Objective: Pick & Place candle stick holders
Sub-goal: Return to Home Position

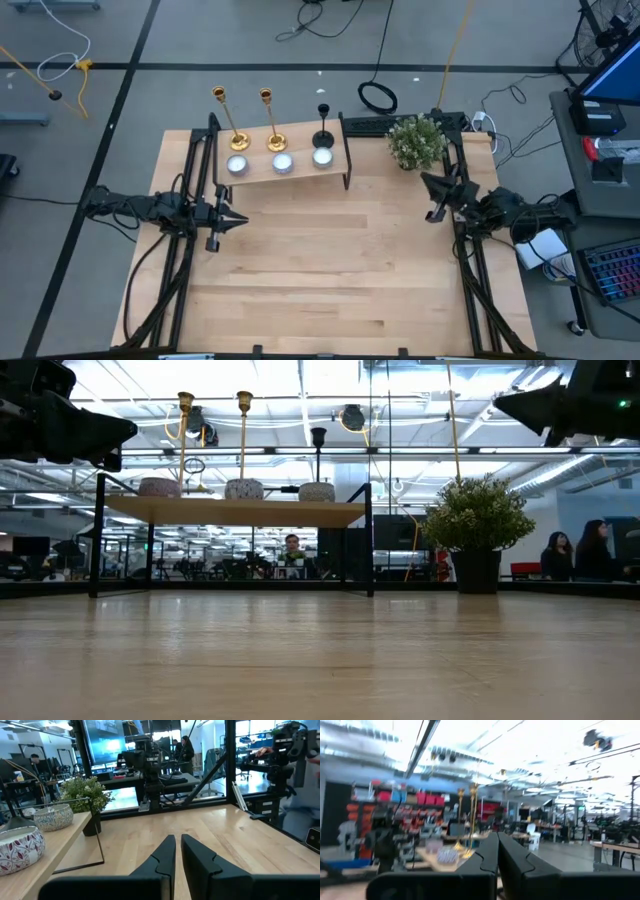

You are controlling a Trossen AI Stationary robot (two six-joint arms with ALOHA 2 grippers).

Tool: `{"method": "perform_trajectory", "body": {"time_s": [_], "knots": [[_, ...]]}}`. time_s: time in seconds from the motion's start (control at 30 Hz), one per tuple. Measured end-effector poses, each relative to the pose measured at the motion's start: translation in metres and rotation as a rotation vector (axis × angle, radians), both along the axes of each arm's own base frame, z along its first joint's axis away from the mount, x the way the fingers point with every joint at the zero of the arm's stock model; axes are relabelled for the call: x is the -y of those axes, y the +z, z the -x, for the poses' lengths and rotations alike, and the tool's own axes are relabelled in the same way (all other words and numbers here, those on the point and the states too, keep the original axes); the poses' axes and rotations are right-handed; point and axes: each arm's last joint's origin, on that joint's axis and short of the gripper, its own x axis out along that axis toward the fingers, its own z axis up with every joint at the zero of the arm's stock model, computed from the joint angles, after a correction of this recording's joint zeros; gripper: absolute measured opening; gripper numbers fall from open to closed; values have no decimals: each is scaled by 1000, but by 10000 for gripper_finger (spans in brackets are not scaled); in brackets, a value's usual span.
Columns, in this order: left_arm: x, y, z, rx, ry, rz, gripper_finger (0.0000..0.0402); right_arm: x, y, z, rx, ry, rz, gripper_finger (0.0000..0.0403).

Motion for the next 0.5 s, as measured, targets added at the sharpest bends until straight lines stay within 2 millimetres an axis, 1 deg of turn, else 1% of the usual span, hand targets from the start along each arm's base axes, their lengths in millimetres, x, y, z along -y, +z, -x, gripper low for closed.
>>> {"method": "perform_trajectory", "body": {"time_s": [0.2, 0.5], "knots": [[0, 0, 0, 0, 0, 0, 37, 3, 6, 6, 86, -27, -5, 0], [0, 0, 0, -1, 1, 0, 37, 9, 4, 6, 53, -112, 14, 0]]}}
